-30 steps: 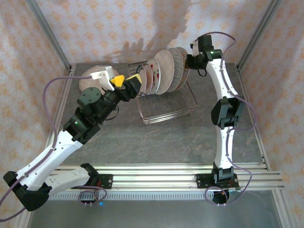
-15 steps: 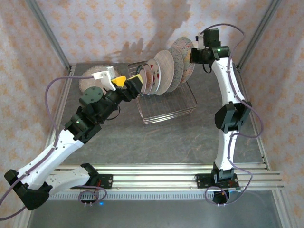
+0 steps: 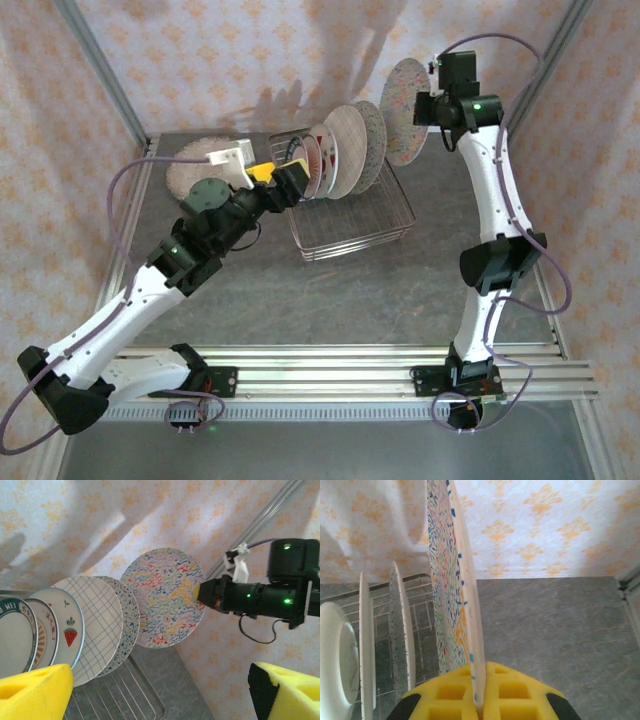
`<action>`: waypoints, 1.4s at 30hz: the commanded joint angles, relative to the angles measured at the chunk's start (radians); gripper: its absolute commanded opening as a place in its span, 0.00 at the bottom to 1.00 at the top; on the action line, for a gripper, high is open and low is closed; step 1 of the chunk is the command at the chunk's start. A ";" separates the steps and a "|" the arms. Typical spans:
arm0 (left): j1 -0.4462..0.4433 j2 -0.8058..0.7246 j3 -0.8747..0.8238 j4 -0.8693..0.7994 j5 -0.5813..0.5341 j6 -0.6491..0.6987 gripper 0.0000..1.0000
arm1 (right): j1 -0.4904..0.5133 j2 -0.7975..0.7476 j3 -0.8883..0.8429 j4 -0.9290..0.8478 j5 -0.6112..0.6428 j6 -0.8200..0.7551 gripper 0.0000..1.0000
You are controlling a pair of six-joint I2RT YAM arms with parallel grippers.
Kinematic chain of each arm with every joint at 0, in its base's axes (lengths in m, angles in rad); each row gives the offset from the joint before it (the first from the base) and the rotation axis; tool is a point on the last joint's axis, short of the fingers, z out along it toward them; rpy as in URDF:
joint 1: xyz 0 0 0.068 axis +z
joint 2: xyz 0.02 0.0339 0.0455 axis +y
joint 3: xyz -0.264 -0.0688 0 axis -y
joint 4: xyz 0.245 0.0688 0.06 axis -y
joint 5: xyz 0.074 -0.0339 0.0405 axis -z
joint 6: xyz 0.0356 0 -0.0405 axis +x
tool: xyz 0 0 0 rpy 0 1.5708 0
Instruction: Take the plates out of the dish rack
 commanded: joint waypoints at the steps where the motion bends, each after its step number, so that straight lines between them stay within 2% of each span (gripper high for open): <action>1: -0.012 0.035 0.057 0.010 0.032 -0.059 0.91 | 0.006 -0.091 -0.004 0.011 0.131 0.071 0.00; 6: -0.012 0.113 0.087 0.002 0.072 -0.168 0.89 | 0.013 -0.193 -0.100 0.010 0.240 0.180 0.00; 11: -0.012 0.200 0.113 0.028 0.145 -0.306 0.88 | 0.014 -0.315 -0.204 -0.014 0.286 0.296 0.00; 19: -0.016 0.371 0.147 0.065 0.304 -0.600 0.85 | 0.016 -0.466 -0.286 -0.142 0.257 0.508 0.00; 28: -0.095 0.532 0.237 0.068 0.370 -0.826 0.82 | 0.014 -0.584 -0.343 -0.269 0.197 0.718 0.00; 34: -0.145 0.603 0.237 0.174 0.352 -0.959 0.76 | 0.007 -0.658 -0.428 -0.265 0.115 0.839 0.00; 42: -0.157 0.660 0.242 0.271 0.347 -1.057 0.71 | -0.019 -0.719 -0.525 -0.232 -0.001 0.944 0.00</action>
